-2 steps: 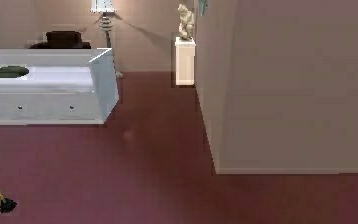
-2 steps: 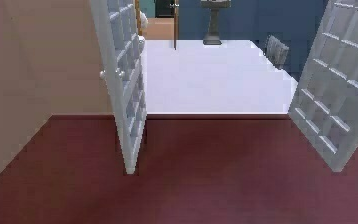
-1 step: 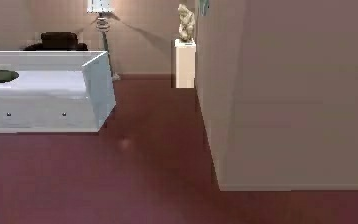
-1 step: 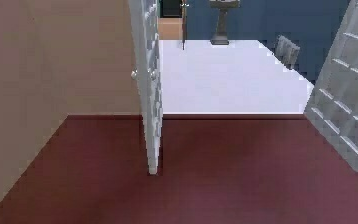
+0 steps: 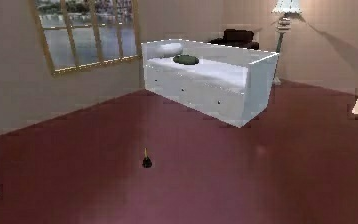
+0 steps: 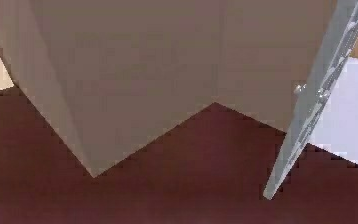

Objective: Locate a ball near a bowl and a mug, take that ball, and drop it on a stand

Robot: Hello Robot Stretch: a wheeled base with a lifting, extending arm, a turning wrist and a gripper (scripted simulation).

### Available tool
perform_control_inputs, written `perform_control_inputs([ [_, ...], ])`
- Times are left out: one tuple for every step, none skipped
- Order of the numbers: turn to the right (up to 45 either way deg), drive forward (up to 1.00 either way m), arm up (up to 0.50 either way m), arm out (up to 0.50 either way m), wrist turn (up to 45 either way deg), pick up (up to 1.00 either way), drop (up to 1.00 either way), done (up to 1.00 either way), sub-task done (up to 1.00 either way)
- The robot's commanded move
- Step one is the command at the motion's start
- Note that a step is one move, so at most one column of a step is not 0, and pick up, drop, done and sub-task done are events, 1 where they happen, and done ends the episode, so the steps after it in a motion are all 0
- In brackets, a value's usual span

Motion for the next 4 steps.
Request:
perform_control_inputs([
  [-45.0, 0.00, 0.00, 0.00, 0.0, 0.00, 0.00, 0.00, 0.00],
  [-45.0, 0.00, 0.00, 0.00, 0.0, 0.00, 0.00, 0.00, 0.00],
  [-45.0, 0.00, 0.00, 0.00, 0.0, 0.00, 0.00, 0.00, 0.00],
  [-45.0, 0.00, 0.00, 0.00, 0.0, 0.00, 0.00, 0.00, 0.00],
])
